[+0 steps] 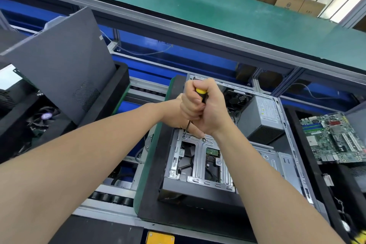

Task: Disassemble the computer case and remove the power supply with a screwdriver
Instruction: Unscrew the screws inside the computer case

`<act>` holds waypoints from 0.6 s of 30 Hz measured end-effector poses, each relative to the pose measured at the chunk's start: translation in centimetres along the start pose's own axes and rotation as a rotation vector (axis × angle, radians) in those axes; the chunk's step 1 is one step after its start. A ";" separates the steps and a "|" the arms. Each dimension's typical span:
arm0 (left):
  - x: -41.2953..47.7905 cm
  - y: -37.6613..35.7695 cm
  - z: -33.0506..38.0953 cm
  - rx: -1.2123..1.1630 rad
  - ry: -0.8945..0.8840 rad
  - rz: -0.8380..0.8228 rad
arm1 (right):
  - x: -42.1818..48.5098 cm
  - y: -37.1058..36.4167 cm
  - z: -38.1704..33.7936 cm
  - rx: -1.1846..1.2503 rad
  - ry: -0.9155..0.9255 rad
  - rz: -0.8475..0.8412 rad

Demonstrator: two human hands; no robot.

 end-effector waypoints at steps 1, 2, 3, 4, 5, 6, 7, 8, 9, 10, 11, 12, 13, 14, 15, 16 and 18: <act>0.1 0.0 -0.1 0.014 0.000 -0.006 | 0.0 0.2 -0.2 0.016 -0.023 -0.040; 0.3 -0.1 -0.2 0.022 0.000 -0.020 | 0.1 0.3 -0.5 0.026 -0.044 -0.068; 0.3 0.0 -0.3 0.027 0.007 -0.028 | 0.2 0.4 -0.7 0.032 -0.060 -0.088; 0.4 0.0 -0.3 0.038 0.011 -0.028 | 0.2 0.4 -0.8 0.037 -0.066 -0.100; 0.4 0.0 -0.2 0.061 0.015 -0.024 | 0.3 0.5 -0.8 0.040 -0.063 -0.104; 0.4 0.1 -0.1 0.082 0.020 -0.021 | 0.3 0.6 -0.8 0.044 -0.052 -0.103; 0.3 0.1 -0.1 0.101 0.021 -0.013 | 0.3 0.6 -0.8 0.050 -0.038 -0.103; 0.2 0.1 0.0 0.111 0.029 -0.005 | 0.3 0.6 -0.6 0.058 -0.023 -0.099; -0.1 0.2 0.3 0.118 0.034 0.004 | 0.2 0.6 -0.5 0.062 -0.001 -0.089; -0.2 0.5 0.6 0.124 0.040 0.001 | 0.3 0.6 -0.3 0.059 0.029 -0.071; -0.4 0.7 0.9 0.136 0.052 -0.009 | 0.2 0.5 -0.2 0.048 0.061 -0.034; -0.3 0.8 1.0 0.144 0.060 -0.028 | 0.0 0.3 0.0 0.021 0.095 0.037; -0.3 0.8 1.1 0.175 0.073 -0.024 | 0.0 0.0 0.1 -0.020 0.129 0.138; -0.3 0.8 0.9 0.192 0.095 -0.006 | -0.1 -0.2 0.3 -0.066 0.159 0.261; -0.3 0.8 0.8 0.246 0.103 0.002 | -0.3 -0.4 0.4 -0.104 0.181 0.388; -0.1 0.7 0.8 0.279 0.095 0.004 | -0.5 -0.7 0.4 -0.126 0.197 0.506; 0.1 0.5 1.0 0.312 0.049 -0.016 | -0.6 -1.1 0.5 -0.122 0.198 0.663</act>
Point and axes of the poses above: each hand's wrist, its own x-axis towards the middle knuckle, its own y-axis out of the back of the hand, z = x × y, the point moved 1 cm from there along x, towards the middle knuckle, and after that the axes turned 3 degrees about -z, right-handed, at the moved point
